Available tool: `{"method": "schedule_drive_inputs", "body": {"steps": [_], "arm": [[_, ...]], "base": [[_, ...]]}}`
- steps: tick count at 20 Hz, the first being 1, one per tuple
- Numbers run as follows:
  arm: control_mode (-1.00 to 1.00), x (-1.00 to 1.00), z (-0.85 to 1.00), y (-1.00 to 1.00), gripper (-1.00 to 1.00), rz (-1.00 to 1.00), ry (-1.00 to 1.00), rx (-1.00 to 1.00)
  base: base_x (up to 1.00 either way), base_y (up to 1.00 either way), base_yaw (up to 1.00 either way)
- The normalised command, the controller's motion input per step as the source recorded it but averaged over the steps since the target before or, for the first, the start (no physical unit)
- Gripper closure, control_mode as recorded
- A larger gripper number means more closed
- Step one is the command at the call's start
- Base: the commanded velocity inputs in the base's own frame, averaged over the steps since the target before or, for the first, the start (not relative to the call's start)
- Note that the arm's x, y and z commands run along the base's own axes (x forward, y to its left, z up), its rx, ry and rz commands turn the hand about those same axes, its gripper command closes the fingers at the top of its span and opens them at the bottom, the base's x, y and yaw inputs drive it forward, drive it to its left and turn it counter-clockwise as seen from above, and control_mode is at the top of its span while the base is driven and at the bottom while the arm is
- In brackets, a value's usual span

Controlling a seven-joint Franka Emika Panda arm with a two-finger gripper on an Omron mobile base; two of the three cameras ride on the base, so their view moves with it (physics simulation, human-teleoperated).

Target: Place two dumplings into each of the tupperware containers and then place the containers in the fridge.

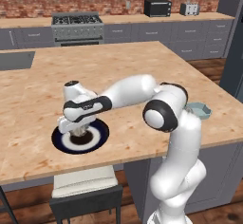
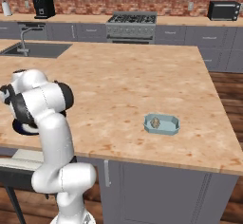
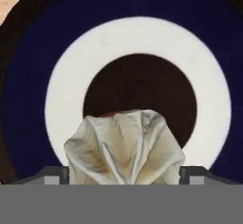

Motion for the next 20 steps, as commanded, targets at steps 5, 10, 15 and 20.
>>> {"method": "schedule_drive_inputs", "body": {"steps": [5, 10, 15, 20], "arm": [[-1.00, -0.32, 0.14, -0.71, 1.00, -0.21, 0.00, -0.03], [-1.00, -0.04, 0.03, -0.95, 1.00, -0.23, 0.00, -0.04], [-1.00, 0.13, 0.16, -0.98, 1.00, -0.20, 0.00, -0.01], [-1.00, 0.17, 0.26, -1.00, 1.00, -0.17, 0.01, 0.00]], "base": [[0.00, 0.00, 0.00], [0.00, 0.00, 0.00], [0.00, 0.00, 0.00], [0.00, 0.00, 0.00]]}}
